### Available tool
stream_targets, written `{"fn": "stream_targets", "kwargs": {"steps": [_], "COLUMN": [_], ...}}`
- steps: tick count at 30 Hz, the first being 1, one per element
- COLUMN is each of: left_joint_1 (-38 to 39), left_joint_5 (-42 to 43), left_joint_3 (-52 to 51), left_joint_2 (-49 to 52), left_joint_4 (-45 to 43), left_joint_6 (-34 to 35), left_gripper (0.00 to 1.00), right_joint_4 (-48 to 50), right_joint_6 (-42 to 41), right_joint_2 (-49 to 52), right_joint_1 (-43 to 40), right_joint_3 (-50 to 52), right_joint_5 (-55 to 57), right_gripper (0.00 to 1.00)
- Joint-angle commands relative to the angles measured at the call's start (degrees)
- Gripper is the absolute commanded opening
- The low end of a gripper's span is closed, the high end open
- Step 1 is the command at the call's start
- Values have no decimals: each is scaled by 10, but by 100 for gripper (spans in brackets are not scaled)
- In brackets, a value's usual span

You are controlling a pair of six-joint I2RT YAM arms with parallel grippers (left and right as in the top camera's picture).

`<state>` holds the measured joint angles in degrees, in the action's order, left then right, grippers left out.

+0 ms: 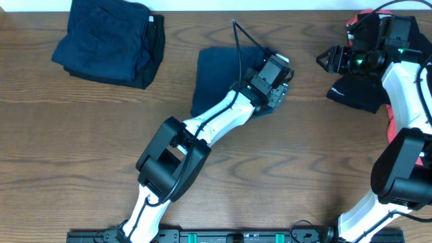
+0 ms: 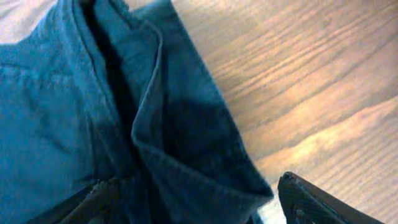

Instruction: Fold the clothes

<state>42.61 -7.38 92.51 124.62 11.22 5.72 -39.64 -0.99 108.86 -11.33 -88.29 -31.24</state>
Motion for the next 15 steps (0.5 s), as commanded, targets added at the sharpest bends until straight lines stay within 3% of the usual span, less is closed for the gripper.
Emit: {"fn": "stream_targets", "kwargs": {"steps": [1,15], "left_joint_1": [-2,-2], "left_joint_5": [-13,-12], "left_joint_3": [6,6], "left_joint_2": [36,92], "left_joint_4": [-19,-50], "left_joint_6": [-8,-37], "left_gripper": [83,85], "right_joint_4": [-1,-2], "right_joint_6": [9,9], "right_joint_2": [-2,-2], "right_joint_1": [-2,-1], "right_joint_3": [0,0], "right_joint_5": [-3,-3], "right_gripper": [65,65]}}
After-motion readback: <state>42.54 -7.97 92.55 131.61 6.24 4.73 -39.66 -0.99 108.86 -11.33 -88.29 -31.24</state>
